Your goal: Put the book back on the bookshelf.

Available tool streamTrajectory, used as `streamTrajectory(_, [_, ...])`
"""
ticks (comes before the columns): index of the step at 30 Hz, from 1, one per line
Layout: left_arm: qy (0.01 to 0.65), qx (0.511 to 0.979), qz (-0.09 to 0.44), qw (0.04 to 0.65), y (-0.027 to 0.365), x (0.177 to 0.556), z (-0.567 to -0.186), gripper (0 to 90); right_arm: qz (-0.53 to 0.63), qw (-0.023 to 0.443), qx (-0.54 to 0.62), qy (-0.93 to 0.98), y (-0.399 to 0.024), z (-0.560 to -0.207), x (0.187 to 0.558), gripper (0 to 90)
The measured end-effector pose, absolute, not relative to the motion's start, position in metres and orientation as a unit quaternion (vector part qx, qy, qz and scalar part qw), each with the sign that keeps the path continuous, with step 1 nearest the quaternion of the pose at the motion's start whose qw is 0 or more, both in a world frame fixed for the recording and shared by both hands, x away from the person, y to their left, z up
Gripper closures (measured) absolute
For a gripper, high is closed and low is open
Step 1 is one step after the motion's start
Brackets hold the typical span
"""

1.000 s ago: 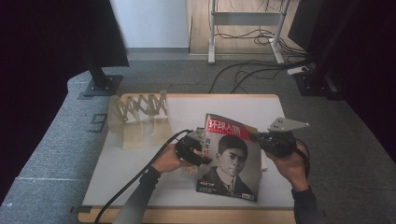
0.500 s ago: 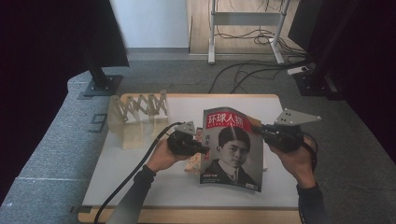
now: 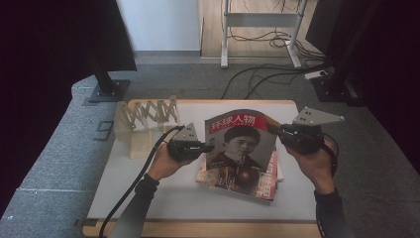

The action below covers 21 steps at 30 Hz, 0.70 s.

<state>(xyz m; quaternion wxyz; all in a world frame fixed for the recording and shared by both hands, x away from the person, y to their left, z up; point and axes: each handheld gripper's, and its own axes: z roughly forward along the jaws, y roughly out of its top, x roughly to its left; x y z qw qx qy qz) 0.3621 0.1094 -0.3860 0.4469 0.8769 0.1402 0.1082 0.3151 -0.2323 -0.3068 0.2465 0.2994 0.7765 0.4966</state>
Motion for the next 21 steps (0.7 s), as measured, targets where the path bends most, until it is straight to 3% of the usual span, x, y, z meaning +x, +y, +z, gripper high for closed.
streamTrajectory(9, [0.128, 0.875, 0.115, 0.452, 0.088, 0.370, -0.374, 77.3, 0.484, 0.253, 0.295, 0.784, -0.231, -0.304, 0.314, 83.6])
streamTrajectory(13, [0.141, 0.870, 0.107, 0.461, 0.090, 0.374, -0.375, 85.4, 0.484, 0.252, 0.294, 0.785, -0.233, -0.304, 0.314, 82.3])
streamTrajectory(21, [0.147, 0.871, 0.100, 0.457, 0.097, 0.373, -0.374, 86.5, 0.477, 0.260, 0.335, 0.769, -0.253, -0.320, 0.312, 57.9])
